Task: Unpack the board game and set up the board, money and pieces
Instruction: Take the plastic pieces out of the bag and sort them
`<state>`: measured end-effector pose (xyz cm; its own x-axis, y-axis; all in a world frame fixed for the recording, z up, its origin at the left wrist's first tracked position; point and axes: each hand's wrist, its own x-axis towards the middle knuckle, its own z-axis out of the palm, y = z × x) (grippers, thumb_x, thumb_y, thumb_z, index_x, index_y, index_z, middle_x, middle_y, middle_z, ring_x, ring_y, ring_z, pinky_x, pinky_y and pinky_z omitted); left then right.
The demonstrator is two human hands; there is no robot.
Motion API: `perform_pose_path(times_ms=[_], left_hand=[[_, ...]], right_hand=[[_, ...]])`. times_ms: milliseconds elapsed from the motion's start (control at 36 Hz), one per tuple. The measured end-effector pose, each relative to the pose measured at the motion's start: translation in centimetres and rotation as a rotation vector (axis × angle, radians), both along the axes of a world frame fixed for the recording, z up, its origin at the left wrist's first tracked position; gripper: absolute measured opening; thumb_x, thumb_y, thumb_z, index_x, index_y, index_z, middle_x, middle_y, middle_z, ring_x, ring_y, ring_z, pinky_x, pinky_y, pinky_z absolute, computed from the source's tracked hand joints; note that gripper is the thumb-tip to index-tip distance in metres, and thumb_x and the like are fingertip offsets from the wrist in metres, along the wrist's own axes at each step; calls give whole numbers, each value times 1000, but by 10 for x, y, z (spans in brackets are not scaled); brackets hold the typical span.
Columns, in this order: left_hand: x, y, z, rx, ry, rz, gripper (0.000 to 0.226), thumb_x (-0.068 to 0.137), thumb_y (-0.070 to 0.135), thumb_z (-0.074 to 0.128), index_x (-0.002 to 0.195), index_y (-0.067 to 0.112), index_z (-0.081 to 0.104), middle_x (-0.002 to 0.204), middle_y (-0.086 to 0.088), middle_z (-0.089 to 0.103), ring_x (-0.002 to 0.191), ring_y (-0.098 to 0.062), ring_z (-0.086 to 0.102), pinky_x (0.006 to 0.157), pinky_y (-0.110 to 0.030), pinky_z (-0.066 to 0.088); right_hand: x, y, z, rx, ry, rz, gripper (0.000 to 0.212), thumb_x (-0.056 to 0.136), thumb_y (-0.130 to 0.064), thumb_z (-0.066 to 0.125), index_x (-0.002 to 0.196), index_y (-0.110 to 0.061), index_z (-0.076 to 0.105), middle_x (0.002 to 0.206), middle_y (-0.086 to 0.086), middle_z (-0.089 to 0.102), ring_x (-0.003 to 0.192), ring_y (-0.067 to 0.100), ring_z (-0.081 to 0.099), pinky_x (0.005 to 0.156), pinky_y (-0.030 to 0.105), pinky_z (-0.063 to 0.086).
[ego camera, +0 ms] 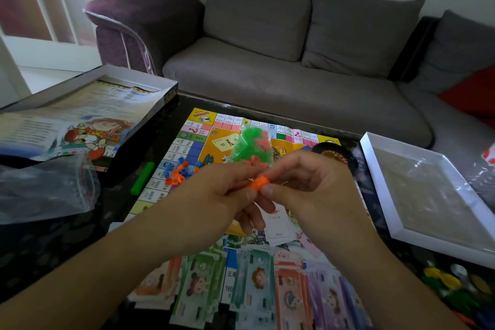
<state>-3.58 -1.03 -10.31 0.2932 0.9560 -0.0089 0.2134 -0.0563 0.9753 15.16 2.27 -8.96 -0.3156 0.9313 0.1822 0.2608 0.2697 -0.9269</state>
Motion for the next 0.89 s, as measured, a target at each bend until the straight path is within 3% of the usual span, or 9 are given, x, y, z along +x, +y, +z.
perform_pose_path(times_ms=[83, 139, 250, 417, 583, 667, 722, 806, 889], left_hand=[[1, 0, 0, 14, 57, 12, 39, 108, -2, 43, 136, 18, 61, 99, -3, 75, 77, -16, 71, 67, -24, 56], [0, 1, -1, 34, 130, 13, 40, 108, 1, 44, 139, 22, 59, 92, 4, 74, 78, -15, 70, 67, -24, 55], [-4, 1, -3, 53, 247, 9, 49, 109, 9, 46, 150, 35, 48, 90, -1, 74, 84, -19, 70, 75, -30, 58], [-8, 1, -1, 43, 231, -22, 55, 108, 5, 48, 156, 32, 42, 87, 1, 75, 79, -16, 70, 74, -26, 56], [-6, -1, 2, 66, 110, -17, 45, 107, -2, 45, 144, 21, 55, 81, 10, 74, 72, -9, 69, 67, -24, 55], [-3, 4, -2, -27, -47, 98, 40, 108, 0, 45, 141, 19, 56, 81, -3, 73, 77, -28, 69, 65, -33, 54], [-4, 8, -2, -86, -46, 187, 33, 108, 3, 46, 134, 19, 60, 80, -11, 71, 75, -32, 65, 68, -38, 54], [-13, 21, 8, -215, 1, 321, 28, 104, -1, 50, 120, 13, 68, 80, -24, 63, 67, -29, 55, 68, -38, 49], [-39, 30, 9, -455, -106, 363, 17, 103, -2, 51, 104, 9, 64, 66, -10, 45, 53, -18, 37, 48, -28, 38]], right_hand=[[0, -2, 1, 2, 32, 7, 19, 82, 9, 81, 82, -10, 75, 80, 4, 78, 80, 23, 77, 78, 44, 65], [-1, -2, 0, 3, 42, 7, 21, 81, 11, 80, 81, -9, 75, 77, 6, 77, 73, 26, 75, 75, 45, 65], [-2, 0, -3, -10, 36, 3, 22, 80, 13, 80, 80, -9, 77, 76, 6, 78, 73, 27, 76, 75, 47, 65], [-4, -1, -6, 10, 61, -10, 26, 78, 14, 81, 77, -12, 78, 76, 9, 77, 72, 31, 75, 74, 52, 64], [-8, -5, -14, 65, 97, -64, 23, 82, 6, 81, 81, -16, 79, 84, 5, 78, 73, 27, 73, 71, 48, 64], [-14, -2, -20, 114, 17, -104, 24, 87, -5, 82, 95, -28, 83, 97, -4, 78, 86, 20, 74, 78, 43, 63], [-18, -3, -24, 131, -24, -74, 32, 90, -5, 80, 107, -32, 82, 105, -10, 77, 98, 14, 73, 82, 36, 62], [-25, -6, -28, 123, -68, -31, 46, 94, -3, 74, 122, -39, 75, 117, -16, 73, 105, 8, 70, 85, 29, 60], [-35, 1, -31, 67, -166, -39, 49, 95, -6, 72, 123, -45, 68, 110, -20, 72, 101, 1, 68, 83, 24, 58]])
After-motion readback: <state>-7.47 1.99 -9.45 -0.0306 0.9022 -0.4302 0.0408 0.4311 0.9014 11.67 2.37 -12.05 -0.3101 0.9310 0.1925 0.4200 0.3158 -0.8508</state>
